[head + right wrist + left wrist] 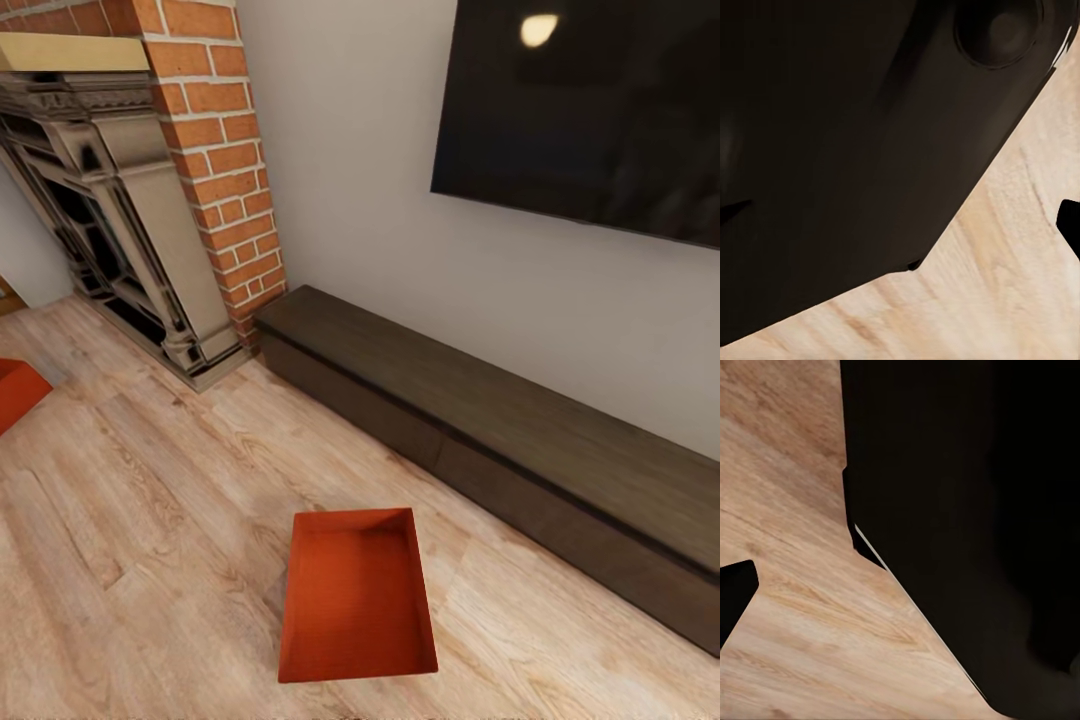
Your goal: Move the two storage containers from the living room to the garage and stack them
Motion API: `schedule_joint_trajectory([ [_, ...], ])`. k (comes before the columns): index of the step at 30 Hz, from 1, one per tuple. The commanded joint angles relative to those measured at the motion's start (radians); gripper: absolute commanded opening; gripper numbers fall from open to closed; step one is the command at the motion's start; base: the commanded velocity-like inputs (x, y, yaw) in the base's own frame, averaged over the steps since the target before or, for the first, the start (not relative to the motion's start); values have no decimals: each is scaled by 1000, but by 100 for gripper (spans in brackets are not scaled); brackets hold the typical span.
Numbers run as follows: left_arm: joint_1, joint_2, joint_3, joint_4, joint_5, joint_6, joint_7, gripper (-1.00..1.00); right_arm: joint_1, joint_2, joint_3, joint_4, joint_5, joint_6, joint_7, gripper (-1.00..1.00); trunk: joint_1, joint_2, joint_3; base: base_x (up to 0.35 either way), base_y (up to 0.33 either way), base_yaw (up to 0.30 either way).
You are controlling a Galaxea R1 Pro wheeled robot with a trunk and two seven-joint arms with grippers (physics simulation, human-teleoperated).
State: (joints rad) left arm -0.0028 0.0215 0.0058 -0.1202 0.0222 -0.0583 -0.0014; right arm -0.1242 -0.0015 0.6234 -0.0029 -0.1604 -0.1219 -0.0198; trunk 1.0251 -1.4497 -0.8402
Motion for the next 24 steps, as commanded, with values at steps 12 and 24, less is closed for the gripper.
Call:
schedule_joint_trajectory([
  [12, 0, 0, 0, 1, 2, -3, 0, 100, 0, -1, 9, 0, -10, -2, -2, 100, 0, 0, -17, 0, 0, 0],
  [24, 0, 0, 0, 1, 2, -3, 0, 100, 0, 0, 9, 0, -11, -2, -2, 100, 0, 0, -35, 0, 0, 0],
])
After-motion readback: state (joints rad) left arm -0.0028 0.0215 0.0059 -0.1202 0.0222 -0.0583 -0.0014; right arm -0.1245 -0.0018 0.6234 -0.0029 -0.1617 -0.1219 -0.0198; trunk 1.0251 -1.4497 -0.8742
